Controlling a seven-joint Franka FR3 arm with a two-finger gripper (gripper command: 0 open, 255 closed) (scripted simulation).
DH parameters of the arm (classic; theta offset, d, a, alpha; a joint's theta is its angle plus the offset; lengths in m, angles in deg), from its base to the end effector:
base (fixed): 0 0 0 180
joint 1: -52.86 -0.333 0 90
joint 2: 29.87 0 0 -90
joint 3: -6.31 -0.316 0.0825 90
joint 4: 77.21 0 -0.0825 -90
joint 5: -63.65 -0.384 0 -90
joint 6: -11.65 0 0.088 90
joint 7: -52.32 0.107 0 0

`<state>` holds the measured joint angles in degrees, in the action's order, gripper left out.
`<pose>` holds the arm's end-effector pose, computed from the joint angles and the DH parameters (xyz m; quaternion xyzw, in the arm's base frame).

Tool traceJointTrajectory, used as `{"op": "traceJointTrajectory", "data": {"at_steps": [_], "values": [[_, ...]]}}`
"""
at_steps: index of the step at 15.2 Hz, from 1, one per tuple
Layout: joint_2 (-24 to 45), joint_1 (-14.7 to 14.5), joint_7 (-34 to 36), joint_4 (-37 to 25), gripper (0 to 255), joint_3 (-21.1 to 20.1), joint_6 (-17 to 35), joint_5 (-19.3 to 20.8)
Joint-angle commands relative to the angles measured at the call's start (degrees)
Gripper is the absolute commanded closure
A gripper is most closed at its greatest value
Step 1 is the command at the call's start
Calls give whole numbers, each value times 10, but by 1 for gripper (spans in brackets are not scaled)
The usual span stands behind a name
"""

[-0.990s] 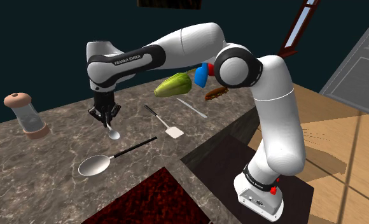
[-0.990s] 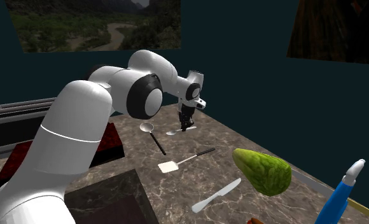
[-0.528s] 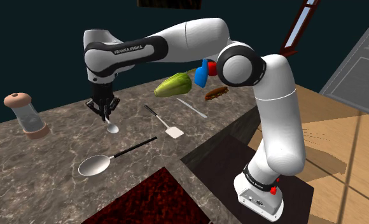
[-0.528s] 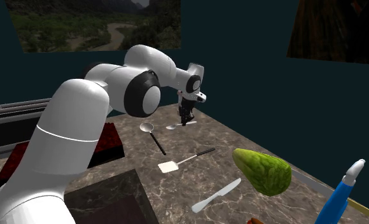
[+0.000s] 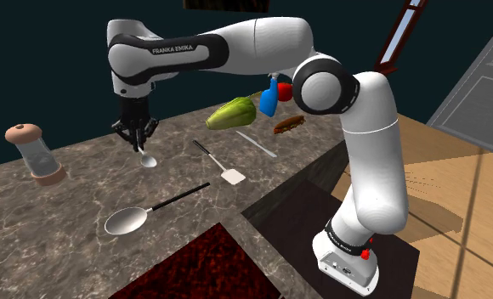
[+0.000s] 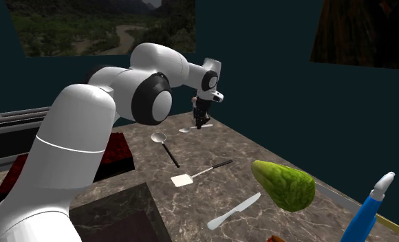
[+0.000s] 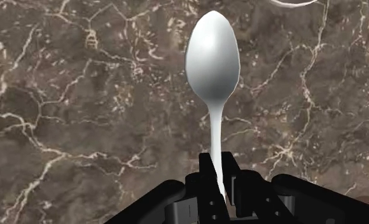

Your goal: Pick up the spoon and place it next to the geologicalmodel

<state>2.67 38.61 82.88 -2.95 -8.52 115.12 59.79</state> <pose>0.6378 0.3151 0.4220 -0.9938 0.0394 0.0680 0.0784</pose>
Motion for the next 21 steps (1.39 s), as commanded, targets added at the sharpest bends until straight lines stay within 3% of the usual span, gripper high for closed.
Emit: {"op": "traceJointTrajectory", "data": {"at_steps": [1, 15, 21], "values": [[-1, -1, 2, -15, 255, 0, -16, 0], [9, -9, 18, -133, 255, -2, -122, 4], [-67, -41, 71, -10, 255, -21, -64, -7]]}}
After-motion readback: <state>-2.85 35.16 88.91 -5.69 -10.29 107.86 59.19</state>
